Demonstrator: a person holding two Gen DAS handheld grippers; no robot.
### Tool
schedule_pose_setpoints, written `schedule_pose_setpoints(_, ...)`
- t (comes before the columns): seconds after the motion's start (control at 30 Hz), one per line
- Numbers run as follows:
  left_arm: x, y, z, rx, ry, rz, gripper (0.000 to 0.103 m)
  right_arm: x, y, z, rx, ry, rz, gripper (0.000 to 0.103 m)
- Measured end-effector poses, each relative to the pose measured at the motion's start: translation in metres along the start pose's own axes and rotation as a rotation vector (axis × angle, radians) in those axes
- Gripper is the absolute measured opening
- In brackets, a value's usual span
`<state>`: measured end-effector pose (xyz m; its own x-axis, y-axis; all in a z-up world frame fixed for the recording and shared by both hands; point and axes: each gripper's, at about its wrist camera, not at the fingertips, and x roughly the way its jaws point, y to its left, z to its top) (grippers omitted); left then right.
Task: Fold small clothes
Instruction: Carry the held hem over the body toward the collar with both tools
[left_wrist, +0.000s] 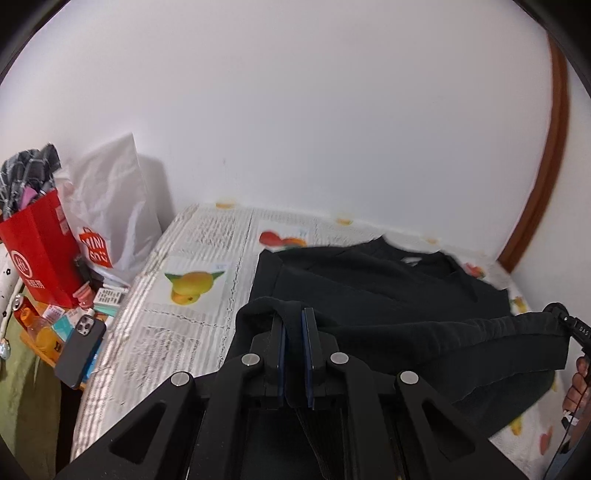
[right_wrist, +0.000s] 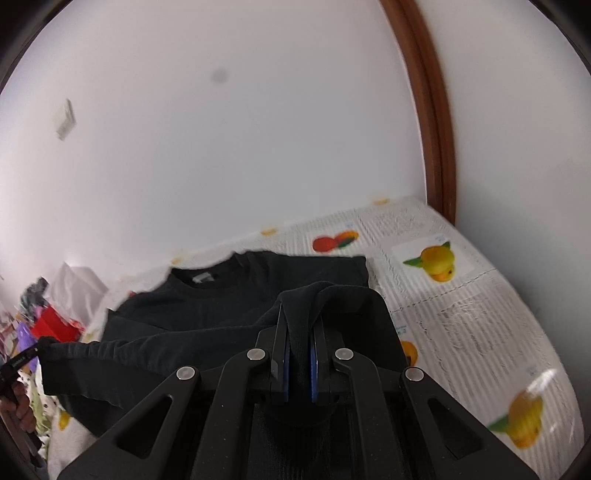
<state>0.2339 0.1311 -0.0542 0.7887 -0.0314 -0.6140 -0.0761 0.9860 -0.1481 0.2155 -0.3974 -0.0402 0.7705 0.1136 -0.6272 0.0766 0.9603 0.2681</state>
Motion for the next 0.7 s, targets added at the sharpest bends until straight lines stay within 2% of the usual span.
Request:
schedule_pose_setpoints(0.13,0.038,0.003,-0.007,-0.006,0.063,0.028,0.008,0.042,-0.008,-0.008,-0.007,0.075,-0.030,0.008)
schedule_pose_setpoints(0.23,0.051,0.007,-0.010,-0.024,0.083,0.027,0.009,0.063,-0.013,-0.013,-0.004,0.129,-0.070,0.008)
schedule_pose_setpoints(0.37,0.058,0.008,-0.013,-0.027,0.106,0.030,0.012,0.070,-0.013,-0.013,-0.007,0.152,-0.101,0.010)
schedule_pose_setpoints(0.43,0.053,0.006,-0.014,-0.013,0.113,0.027,0.013,0.063,-0.011,-0.012,-0.018,0.159,-0.096,0.016)
schedule_pose_setpoints(0.5,0.046,0.007,-0.014,-0.007,0.115,0.023,0.020,0.046,-0.007,-0.013,-0.044,0.154,-0.103,0.023)
schedule_pose_setpoints(0.57,0.032,0.011,-0.017,-0.007,0.104,0.032,0.039,0.025,-0.001,-0.016,-0.097,0.130,-0.105,0.033)
schedule_pose_setpoints(0.63,0.015,0.020,-0.023,-0.010,0.087,0.014,0.043,0.001,-0.001,-0.021,-0.124,0.094,-0.115,0.042)
schedule_pose_setpoints(0.7,0.005,0.030,-0.032,-0.014,0.093,0.009,0.048,-0.019,-0.008,-0.028,-0.122,0.086,-0.143,0.043)
